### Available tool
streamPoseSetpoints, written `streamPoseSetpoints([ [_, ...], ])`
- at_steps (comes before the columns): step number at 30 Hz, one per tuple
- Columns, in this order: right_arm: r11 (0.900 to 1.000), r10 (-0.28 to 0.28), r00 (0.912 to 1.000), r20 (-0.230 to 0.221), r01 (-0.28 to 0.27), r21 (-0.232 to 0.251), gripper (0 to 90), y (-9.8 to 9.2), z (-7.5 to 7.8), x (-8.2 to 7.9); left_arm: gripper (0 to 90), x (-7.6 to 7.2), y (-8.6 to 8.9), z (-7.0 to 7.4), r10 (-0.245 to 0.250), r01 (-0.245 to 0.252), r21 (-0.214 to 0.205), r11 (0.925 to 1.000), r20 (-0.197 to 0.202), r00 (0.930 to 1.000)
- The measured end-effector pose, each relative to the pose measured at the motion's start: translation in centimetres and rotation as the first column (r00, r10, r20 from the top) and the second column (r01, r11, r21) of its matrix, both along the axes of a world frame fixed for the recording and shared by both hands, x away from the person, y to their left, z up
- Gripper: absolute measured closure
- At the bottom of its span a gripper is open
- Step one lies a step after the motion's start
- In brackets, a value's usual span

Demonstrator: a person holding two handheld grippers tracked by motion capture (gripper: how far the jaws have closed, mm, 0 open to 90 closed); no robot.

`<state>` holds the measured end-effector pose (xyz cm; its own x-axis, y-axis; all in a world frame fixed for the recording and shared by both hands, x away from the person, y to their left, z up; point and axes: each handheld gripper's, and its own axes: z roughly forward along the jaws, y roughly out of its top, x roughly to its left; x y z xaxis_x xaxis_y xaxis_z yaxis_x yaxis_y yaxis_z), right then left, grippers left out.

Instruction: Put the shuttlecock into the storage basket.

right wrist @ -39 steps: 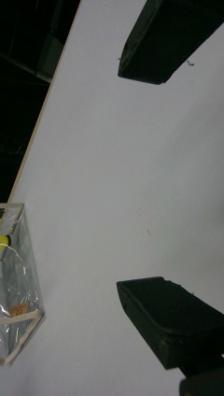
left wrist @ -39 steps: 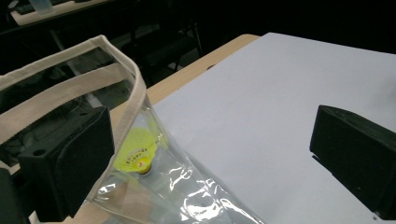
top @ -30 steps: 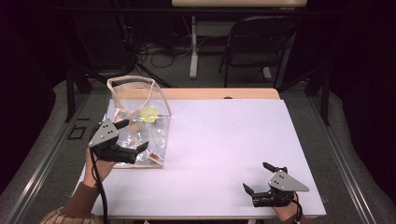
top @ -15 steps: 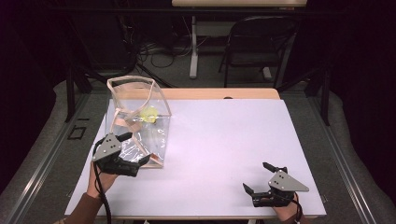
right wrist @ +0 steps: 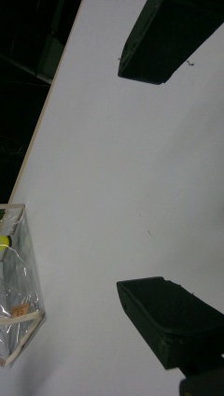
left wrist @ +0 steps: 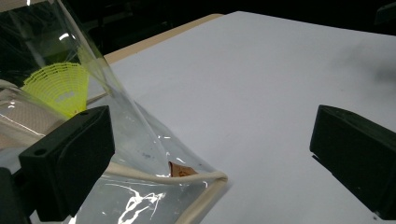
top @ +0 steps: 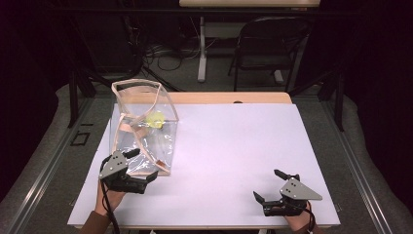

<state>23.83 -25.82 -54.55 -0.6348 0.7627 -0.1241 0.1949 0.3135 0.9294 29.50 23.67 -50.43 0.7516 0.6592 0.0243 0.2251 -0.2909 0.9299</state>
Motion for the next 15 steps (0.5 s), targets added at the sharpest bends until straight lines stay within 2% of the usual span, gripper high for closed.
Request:
streamPoseSetpoints([
  [7, 1.0000, 0.000, 1.0000, -0.001, 0.000, -0.003, 0.2, 0.0, 0.0, 0.0, 0.0, -0.6, -0.2, -1.1, -0.003, 0.003, 0.004, 1.0000, -0.002, 1.0000],
  [15, 1.0000, -0.003, 1.0000, -0.002, 0.003, -0.003, 0.2, -0.1, 0.0, 0.0, 0.0, -1.3, 0.2, -2.0, 0.016, -0.015, -0.035, 0.9993, 0.013, 0.9998],
])
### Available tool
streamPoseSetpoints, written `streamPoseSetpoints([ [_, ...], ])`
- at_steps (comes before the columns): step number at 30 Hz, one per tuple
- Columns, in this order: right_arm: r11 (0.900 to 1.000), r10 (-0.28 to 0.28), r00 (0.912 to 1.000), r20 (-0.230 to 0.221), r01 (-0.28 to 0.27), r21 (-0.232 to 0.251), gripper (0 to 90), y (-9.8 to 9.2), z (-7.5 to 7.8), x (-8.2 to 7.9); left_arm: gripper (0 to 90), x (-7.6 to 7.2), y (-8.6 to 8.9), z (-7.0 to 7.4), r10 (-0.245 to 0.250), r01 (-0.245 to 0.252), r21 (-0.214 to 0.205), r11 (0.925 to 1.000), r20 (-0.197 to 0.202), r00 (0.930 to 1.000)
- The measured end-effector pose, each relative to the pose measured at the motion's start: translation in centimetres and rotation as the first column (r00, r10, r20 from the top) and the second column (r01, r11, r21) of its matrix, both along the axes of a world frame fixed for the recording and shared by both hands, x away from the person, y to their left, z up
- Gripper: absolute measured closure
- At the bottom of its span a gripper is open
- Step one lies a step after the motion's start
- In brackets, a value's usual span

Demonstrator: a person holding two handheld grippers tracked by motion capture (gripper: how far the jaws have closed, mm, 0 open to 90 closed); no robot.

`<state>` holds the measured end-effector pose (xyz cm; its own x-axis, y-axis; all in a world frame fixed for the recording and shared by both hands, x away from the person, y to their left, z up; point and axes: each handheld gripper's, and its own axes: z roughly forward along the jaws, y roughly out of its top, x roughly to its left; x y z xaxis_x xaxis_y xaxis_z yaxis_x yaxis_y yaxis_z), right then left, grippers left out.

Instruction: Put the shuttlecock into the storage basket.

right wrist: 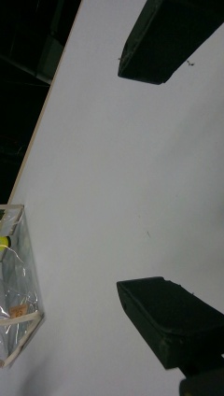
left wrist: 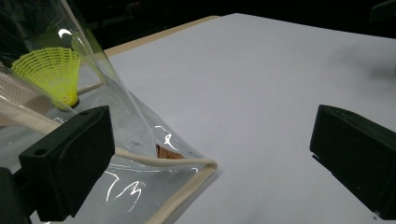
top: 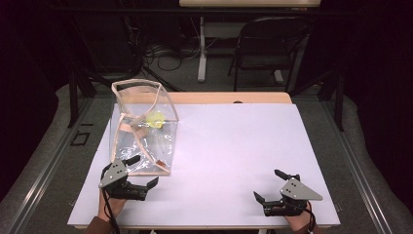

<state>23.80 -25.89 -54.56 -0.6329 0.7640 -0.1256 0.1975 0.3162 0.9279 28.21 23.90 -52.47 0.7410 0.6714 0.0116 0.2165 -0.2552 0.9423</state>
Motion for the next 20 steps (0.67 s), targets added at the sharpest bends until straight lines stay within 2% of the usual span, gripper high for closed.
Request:
streamPoseSetpoints([
  [2, 1.0000, 0.001, 1.0000, -0.001, -0.001, -0.002, 0.2, 0.0, 0.0, 0.0, 0.0, -0.2, 0.0, -0.4, 0.001, -0.001, -0.009, 1.0000, -0.001, 1.0000],
  [4, 1.0000, 0.003, 1.0000, -0.001, -0.003, -0.003, 0.2, 0.1, 0.0, 0.0, 0.0, -0.5, 0.0, -0.7, 0.011, -0.011, 0.006, 0.9999, 0.006, 0.9999],
  [7, 1.0000, 0.003, 1.0000, -0.001, -0.003, -0.004, 0.2, 0.1, 0.0, 0.0, 0.0, -0.9, 0.1, -1.3, 0.016, -0.016, 0.000, 0.9999, 0.000, 0.9999],
  [11, 1.0000, 0.002, 1.0000, -0.003, -0.002, -0.004, 0.2, 0.1, 0.0, 0.0, 0.0, -1.3, 0.2, -2.0, 0.021, -0.021, 0.006, 0.9998, -0.024, 0.9995],
  [20, 1.0000, 0.004, 1.0000, 0.001, -0.004, -0.001, 0.1, 0.0, 0.0, 0.0, 0.0, -1.1, 0.1, -2.4, 0.015, -0.014, 0.023, 0.9996, -0.040, 0.9991],
])
